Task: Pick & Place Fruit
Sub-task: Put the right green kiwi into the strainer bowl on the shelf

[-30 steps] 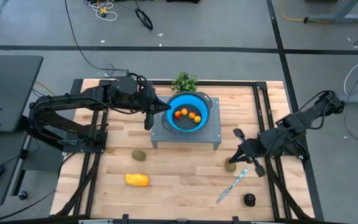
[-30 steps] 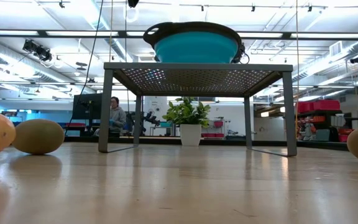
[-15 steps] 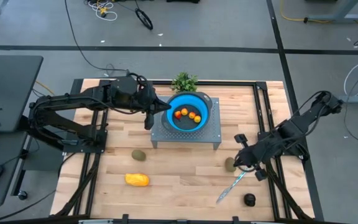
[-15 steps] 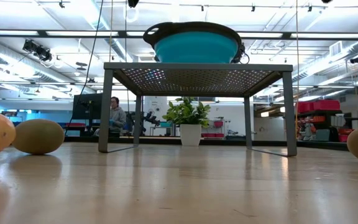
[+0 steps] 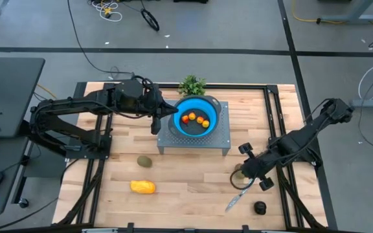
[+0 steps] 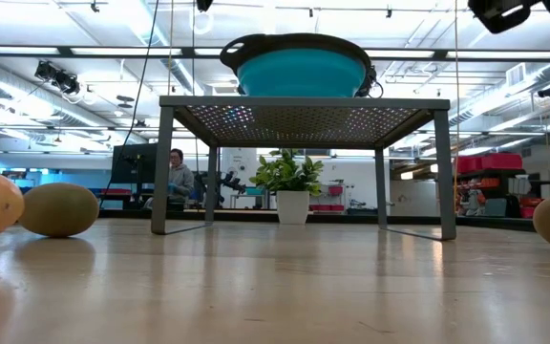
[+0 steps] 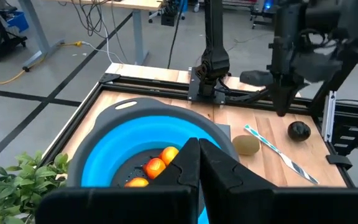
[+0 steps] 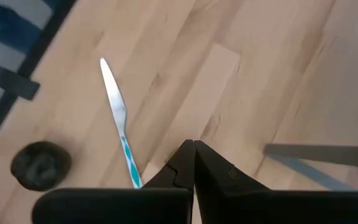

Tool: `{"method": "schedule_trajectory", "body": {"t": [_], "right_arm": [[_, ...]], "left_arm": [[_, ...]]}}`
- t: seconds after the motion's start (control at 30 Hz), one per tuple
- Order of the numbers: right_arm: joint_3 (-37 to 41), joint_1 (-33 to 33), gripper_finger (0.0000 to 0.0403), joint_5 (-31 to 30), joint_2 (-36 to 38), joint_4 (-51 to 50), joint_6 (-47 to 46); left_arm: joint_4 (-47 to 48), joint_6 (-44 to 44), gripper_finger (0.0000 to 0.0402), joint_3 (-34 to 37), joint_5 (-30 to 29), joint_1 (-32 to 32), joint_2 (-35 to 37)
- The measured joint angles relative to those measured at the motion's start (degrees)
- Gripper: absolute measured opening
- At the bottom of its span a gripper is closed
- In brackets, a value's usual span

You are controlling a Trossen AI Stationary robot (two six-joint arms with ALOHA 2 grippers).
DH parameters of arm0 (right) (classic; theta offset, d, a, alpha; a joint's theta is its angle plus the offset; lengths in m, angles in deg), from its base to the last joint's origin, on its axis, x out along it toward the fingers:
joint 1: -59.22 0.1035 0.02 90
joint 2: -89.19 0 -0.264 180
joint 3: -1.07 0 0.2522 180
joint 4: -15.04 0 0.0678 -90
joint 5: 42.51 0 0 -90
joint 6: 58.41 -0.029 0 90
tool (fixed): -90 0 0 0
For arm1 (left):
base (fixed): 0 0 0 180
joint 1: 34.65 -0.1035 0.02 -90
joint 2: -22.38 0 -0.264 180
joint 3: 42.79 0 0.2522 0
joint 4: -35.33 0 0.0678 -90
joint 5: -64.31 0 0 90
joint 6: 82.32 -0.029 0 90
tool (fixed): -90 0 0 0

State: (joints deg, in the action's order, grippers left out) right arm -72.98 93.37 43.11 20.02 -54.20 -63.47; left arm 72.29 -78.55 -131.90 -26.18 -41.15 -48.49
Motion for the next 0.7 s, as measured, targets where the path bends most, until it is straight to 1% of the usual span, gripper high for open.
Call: {"method": "schedule_trajectory", "body": {"t": [0.23,0.37,0.57,0.7], "right_arm": [[0.0,0.0,0.0009,0.4,-4.5,-3.9,0.0],[0.0,0.0,0.0021,1.5,-6.4,-5.1,0.0],[0.0,0.0,0.0063,1.5,-7.4,-4.7,0.3],[0.0,0.0,0.0102,1.5,-7.4,-3.7,4.8]], "left_arm": [[0.0,0.3,0.0005,0.0,0.0,0.0,0.0],[0.0,0.0,0.0005,0.0,0.0,0.0,0.0],[0.0,-0.2,0.0006,0.0,0.0,0.0,0.0],[0.1,-0.8,0.0004,0.0,0.0,0.0,0.0]]}}
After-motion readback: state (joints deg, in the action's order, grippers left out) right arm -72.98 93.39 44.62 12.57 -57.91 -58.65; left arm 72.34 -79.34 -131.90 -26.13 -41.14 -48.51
